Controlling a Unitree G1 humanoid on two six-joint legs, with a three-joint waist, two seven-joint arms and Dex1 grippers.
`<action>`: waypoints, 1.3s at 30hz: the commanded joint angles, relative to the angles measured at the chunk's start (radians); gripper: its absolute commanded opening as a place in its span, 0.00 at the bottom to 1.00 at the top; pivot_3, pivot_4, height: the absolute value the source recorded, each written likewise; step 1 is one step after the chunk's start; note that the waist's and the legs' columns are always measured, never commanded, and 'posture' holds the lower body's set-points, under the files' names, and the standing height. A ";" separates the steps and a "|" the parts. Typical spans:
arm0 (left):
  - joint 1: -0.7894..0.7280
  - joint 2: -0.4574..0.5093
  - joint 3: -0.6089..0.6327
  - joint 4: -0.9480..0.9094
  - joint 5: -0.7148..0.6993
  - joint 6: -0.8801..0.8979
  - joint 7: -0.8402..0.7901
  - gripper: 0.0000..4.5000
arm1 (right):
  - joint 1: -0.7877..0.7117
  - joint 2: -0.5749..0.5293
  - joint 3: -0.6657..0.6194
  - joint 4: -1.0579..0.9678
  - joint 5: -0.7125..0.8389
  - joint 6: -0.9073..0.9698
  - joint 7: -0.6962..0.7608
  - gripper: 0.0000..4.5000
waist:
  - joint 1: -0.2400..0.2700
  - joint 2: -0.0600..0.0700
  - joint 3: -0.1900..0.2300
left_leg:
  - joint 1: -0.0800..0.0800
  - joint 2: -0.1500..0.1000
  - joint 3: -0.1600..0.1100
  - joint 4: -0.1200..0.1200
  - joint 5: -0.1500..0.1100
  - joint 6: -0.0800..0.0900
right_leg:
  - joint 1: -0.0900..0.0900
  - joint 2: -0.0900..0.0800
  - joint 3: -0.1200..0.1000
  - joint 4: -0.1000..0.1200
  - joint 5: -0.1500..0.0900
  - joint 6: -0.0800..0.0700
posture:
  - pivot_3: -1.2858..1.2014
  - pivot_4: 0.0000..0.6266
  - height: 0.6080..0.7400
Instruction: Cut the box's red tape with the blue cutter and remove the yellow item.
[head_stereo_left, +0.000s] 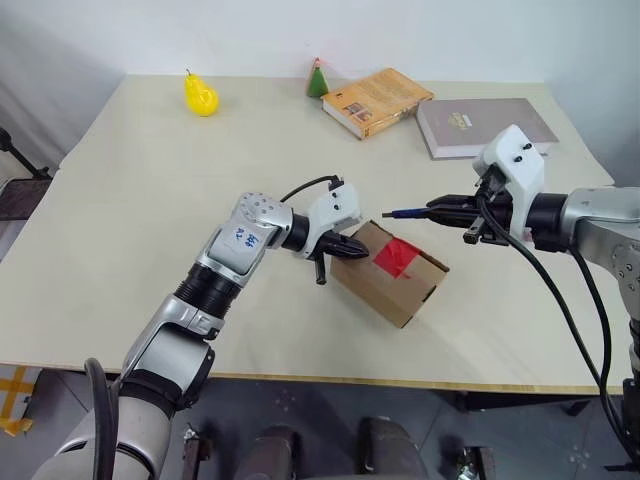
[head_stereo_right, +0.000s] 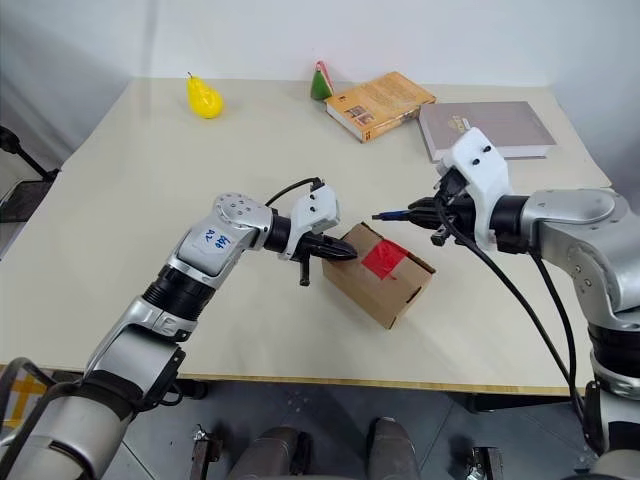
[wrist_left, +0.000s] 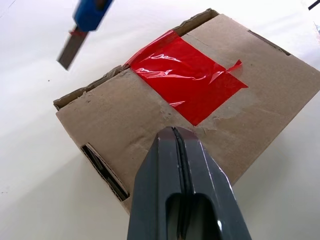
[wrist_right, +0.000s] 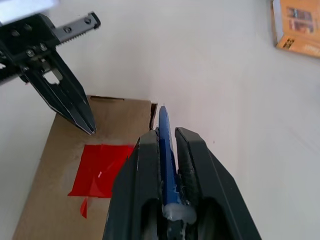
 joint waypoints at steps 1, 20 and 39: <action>-0.002 0.008 -0.011 0.011 0.031 0.011 0.004 0.00 | 0.001 -0.004 -0.020 -0.011 0.004 -0.021 0.010 0.04 | 0.000 0.000 0.000 | 0.000 0.000 0.000 0.000 0.000 0.000 | 0.000 0.000 0.000 0.000 0.000 0.000 | 0.52 0.24 1.00; -0.004 0.003 -0.009 0.016 0.031 0.013 0.008 0.00 | 0.039 -0.005 -0.015 -0.023 0.013 -0.025 0.013 0.04 | 0.002 0.000 0.000 | 0.000 0.000 0.000 0.000 0.000 0.000 | 0.000 0.000 0.000 0.000 0.000 0.000 | 0.52 0.24 1.00; -0.004 0.004 -0.007 0.016 0.033 0.011 0.009 0.00 | 0.013 0.013 -0.043 -0.008 0.039 -0.039 0.001 0.04 | 0.006 0.000 0.000 | 0.000 0.000 0.001 0.001 0.000 0.000 | 0.000 0.000 0.001 0.000 0.000 0.000 | 0.52 0.24 1.00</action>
